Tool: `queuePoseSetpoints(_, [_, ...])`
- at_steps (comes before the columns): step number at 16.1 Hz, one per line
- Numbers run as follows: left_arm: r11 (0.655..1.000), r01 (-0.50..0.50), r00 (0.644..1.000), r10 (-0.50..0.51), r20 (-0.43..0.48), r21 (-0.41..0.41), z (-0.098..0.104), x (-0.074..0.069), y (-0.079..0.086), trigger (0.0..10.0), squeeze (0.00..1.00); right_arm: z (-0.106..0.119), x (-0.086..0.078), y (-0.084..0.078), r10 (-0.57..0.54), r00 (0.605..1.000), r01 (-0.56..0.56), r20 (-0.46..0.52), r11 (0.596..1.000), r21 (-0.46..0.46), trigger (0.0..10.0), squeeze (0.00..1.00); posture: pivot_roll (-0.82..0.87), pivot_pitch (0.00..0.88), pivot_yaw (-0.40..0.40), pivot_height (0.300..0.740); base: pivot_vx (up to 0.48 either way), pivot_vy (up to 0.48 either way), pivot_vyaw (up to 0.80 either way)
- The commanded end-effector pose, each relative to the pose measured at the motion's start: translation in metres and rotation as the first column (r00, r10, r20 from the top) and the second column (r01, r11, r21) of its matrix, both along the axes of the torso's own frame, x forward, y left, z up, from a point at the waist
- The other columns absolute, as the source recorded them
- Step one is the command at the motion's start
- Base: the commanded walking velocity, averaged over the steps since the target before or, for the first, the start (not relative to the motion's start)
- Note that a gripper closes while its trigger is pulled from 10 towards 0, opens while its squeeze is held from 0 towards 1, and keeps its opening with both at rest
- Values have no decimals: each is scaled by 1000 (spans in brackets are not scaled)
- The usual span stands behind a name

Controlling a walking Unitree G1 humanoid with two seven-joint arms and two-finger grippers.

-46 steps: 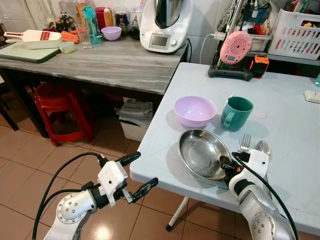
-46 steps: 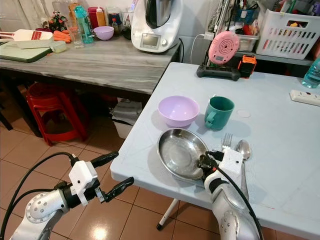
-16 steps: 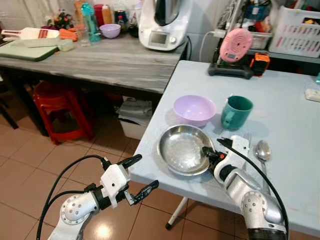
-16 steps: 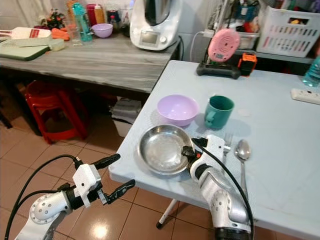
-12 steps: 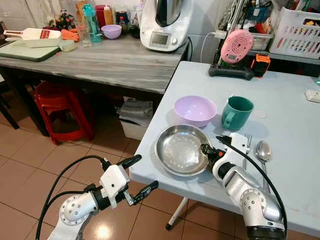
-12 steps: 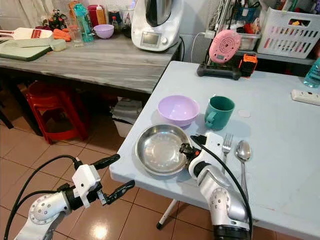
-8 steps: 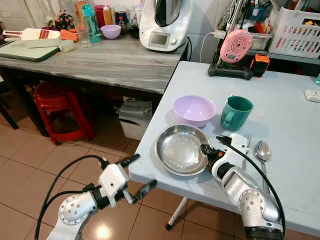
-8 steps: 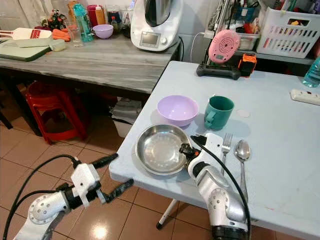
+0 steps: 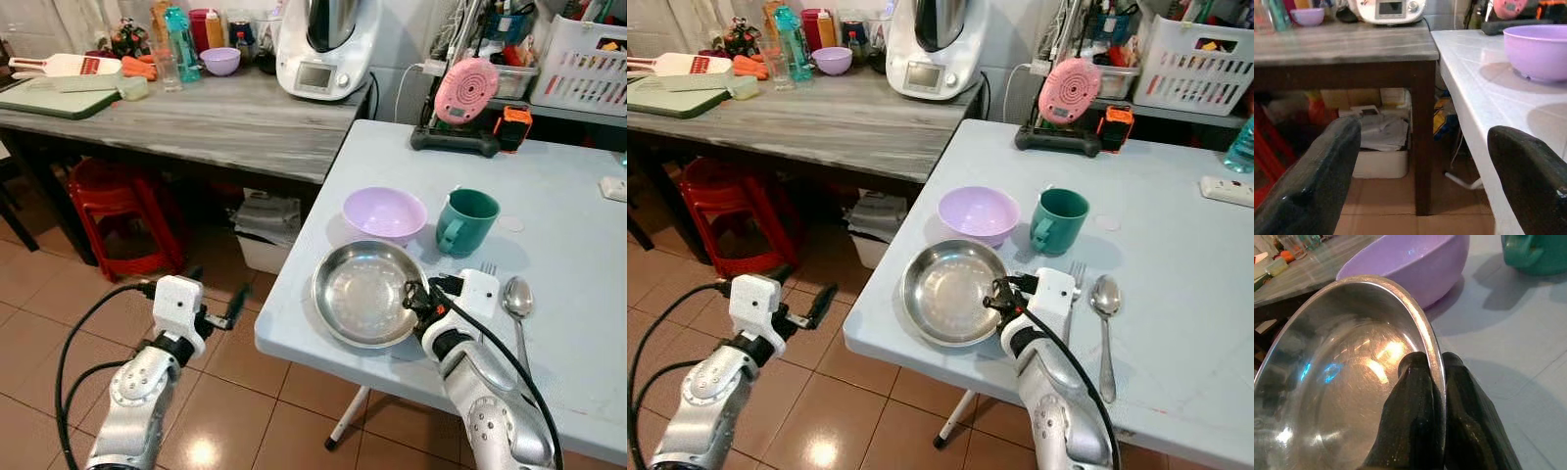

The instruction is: Setting the table

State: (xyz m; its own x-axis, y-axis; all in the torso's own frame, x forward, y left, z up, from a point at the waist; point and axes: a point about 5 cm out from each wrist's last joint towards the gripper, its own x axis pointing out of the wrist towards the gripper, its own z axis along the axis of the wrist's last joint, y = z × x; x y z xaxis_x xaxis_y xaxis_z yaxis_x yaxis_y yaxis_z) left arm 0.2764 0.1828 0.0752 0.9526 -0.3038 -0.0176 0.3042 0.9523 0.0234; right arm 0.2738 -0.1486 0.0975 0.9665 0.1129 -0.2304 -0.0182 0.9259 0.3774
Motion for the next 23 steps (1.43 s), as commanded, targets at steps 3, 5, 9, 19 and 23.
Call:
queuePoseSetpoints(3, [1000, -11, 1000, 11, -8, -28, 4, 10, -4, 10000, 0, -3, -4, 0, 10, 1000, -9, 10, 998, -63, 10000, 0, 30, 0, 9, 740, 0, 334, -533])
queuePoseSetpoints(5, [999, -9, 1000, 9, -9, -34, 4, 11, -5, 10000, 0, -2, -2, -2, 2, 1000, -1, 21, 997, -75, 10000, 0, 26, 0, 11, 740, 0, 396, -800])
queuePoseSetpoints(9, [999, -2, 1000, 1, -16, -51, 3, 13, -8, 10000, 0, -1, -1, -3, -11, 999, 14, 34, 997, -78, 10000, 0, 18, 0, 13, 740, 0, 416, -508])
queuePoseSetpoints(19, [998, -6, 1000, 6, -6, -66, 3, 17, -10, 10000, 0, 4, 2, -4, -7, 996, 17, 85, 994, -111, 10000, 0, 13, 0, 9, 740, 0, 437, -41])
queuePoseSetpoints(23, [996, -13, 1000, 12, -10, -84, 3, 17, -11, 10000, 0, 5, 0, -12, -19, 996, 30, 91, 992, -125, 10000, 0, 6, 0, 13, 740, 0, 447, 0])
